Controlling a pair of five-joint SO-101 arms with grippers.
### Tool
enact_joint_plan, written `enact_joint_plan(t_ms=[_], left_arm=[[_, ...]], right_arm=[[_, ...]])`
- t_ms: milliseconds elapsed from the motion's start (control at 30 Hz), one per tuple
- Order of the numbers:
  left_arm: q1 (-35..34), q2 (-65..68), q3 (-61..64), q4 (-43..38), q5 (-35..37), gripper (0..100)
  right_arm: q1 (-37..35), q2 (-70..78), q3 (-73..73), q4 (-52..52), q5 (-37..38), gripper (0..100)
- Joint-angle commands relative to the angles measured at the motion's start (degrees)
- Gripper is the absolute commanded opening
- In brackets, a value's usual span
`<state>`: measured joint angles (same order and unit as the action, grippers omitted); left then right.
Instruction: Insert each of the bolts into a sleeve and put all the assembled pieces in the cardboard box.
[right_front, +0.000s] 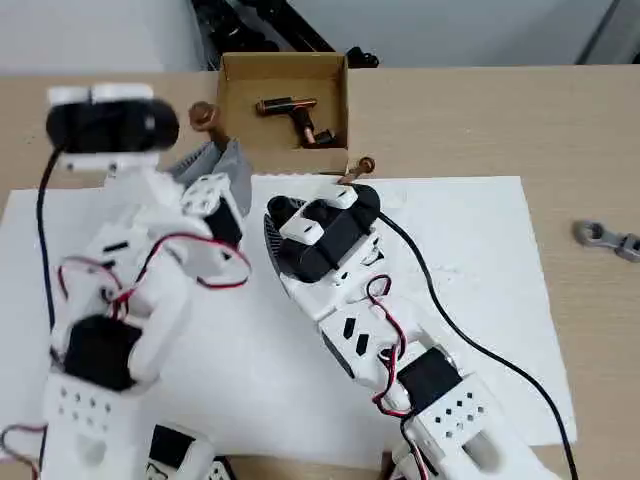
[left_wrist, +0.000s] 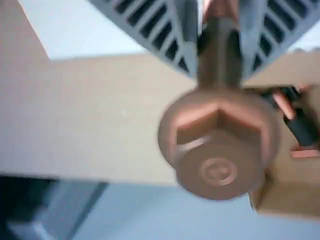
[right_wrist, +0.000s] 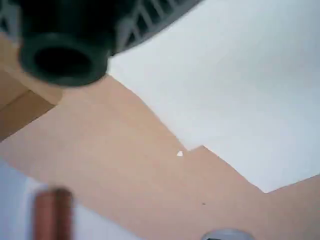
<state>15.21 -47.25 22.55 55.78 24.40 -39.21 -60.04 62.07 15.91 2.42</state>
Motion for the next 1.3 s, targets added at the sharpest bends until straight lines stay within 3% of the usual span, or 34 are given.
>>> enact_joint_plan(t_ms=[0,267,1267], left_arm=[[3.1,4.1,-7.4,2.7,0.6,1],[4.5,6.2,-10.6,9.3,0.7,1],[4.7,6.1,-10.8,14.9,0.7,1]], right_arm=[[-0.4,0.1,-0.7,-1.5,-0.5,0.2],[-0.1,0.1,-0.7,-1.2,-0.4,0.2],[-0.1,0.1,-0.7,-1.4,-0.4,0.2]])
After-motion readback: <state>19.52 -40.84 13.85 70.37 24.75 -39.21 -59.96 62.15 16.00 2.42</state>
